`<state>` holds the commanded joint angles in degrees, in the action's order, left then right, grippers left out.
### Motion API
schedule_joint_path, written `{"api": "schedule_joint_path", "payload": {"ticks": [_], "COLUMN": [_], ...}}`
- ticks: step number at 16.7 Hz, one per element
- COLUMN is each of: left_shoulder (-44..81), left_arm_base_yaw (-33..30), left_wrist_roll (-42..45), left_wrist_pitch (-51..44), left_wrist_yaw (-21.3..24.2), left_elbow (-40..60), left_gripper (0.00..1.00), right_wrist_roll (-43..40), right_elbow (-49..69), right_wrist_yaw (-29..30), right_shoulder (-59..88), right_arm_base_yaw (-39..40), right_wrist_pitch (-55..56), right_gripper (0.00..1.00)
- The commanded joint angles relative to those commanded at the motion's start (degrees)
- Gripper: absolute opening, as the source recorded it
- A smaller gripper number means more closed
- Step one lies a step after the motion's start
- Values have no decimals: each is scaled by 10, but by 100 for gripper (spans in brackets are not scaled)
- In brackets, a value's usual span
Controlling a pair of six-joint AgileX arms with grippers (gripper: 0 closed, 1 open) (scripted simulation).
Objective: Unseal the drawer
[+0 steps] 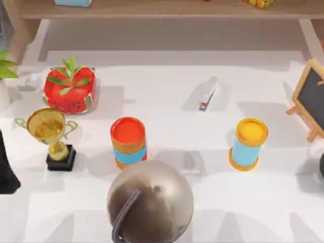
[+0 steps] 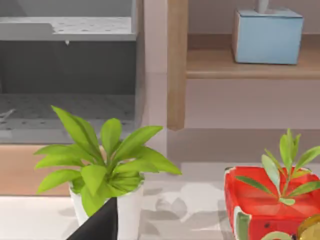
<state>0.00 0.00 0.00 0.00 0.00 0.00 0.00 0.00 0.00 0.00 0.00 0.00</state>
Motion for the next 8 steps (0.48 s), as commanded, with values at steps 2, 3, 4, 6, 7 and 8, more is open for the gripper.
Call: {"api": "schedule_joint_path", "payload": {"ticks": [2, 3, 4, 6, 7, 8], "left_shoulder": [0, 0, 0, 0, 0, 0], "left_arm_base_yaw": [0, 0, 0, 0, 0, 0], "left_wrist_roll": [0, 0, 0, 0, 0, 0], "left_wrist_pitch": [0, 0, 0, 0, 0, 0], "left_wrist_yaw": [0, 0, 0, 0, 0, 0], "left_elbow": [0, 0, 0, 0, 0, 0], "left_gripper": [100, 100, 100, 100, 100, 100], "right_wrist_roll": [0, 0, 0, 0, 1, 2], "right_elbow": [1, 6, 15, 42, 60, 79], "right_wrist_yaw": [-1, -8, -20, -54, -76, -100], "right_shoulder": [1, 8, 21, 65, 96, 131], "right_arm_base_yaw": [-1, -7, -17, -51, -72, -96], "right_wrist_pitch": [1, 5, 14, 38, 54, 71], "right_gripper": [100, 100, 100, 100, 100, 100]}}
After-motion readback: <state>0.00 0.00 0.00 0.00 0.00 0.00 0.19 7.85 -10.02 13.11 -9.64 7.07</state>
